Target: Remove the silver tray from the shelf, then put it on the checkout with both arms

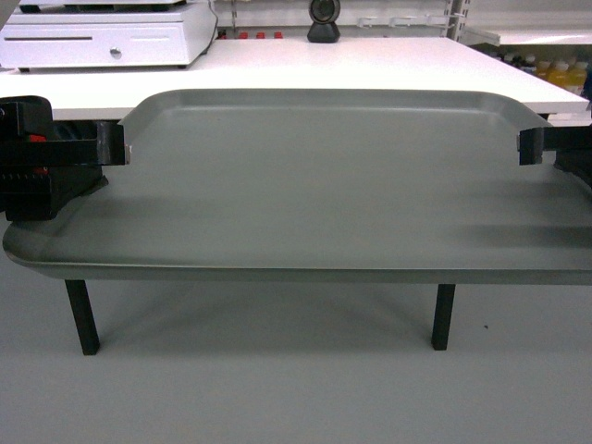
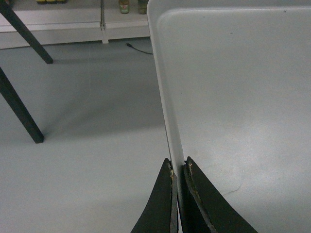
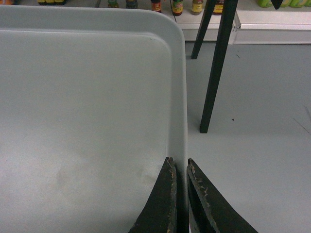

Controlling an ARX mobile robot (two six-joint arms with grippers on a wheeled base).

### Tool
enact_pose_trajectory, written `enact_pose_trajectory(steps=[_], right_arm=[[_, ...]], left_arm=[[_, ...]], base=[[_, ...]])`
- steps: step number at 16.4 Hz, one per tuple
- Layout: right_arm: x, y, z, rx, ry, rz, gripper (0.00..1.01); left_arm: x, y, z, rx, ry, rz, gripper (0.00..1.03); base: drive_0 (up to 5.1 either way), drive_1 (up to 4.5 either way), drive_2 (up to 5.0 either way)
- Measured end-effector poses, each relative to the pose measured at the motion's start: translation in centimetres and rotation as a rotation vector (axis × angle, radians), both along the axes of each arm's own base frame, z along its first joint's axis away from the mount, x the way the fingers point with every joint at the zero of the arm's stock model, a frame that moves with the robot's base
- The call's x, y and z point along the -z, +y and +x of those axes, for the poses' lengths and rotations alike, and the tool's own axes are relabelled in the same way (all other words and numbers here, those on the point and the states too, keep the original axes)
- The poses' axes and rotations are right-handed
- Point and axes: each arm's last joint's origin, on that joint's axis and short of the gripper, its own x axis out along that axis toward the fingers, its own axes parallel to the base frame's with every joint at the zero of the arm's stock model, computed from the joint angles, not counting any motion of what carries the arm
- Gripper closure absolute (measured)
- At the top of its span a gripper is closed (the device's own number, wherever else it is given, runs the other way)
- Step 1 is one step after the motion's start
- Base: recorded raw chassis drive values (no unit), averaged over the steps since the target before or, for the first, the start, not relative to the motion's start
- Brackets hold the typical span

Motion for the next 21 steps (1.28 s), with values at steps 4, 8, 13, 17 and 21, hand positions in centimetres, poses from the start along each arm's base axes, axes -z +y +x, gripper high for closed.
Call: enact_pose_trajectory(steps=[4, 8, 13, 17, 21], right_arm=[[-0.01, 0.00, 0.01, 0.000, -0.001, 0.000, 0.98], [0.00, -0.01, 0.01, 0.000, -0.001, 0.000, 0.98], [0.00, 0.00, 0.00, 0.000, 0.001, -0.001, 0.98], [0.02, 0.02, 0.00, -0.001, 0.001, 0.000, 0.98], [0.01, -0.01, 0.02, 0.000, -0.001, 0.000, 0.98]], left_arm=[[-0.01, -0.01, 0.00, 0.001, -0.001, 0.000, 0.99], [-0.01, -0.02, 0.00, 0.002, -0.001, -0.001, 0.99], [0.02, 0.02, 0.01, 0.000, 0.001, 0.000, 0.99], [0.04, 0.03, 0.00, 0.000, 0.003, 0.001, 0.99], [0.01, -0.03, 0.00, 0.002, 0.001, -0.001, 0.99]], base=[[0.1, 4.36, -4.1], [0.1, 4.31, -4.2], [0.0, 4.29, -4.3], [0.0, 4.27, -4.3], [-0.1, 4.20, -4.4]])
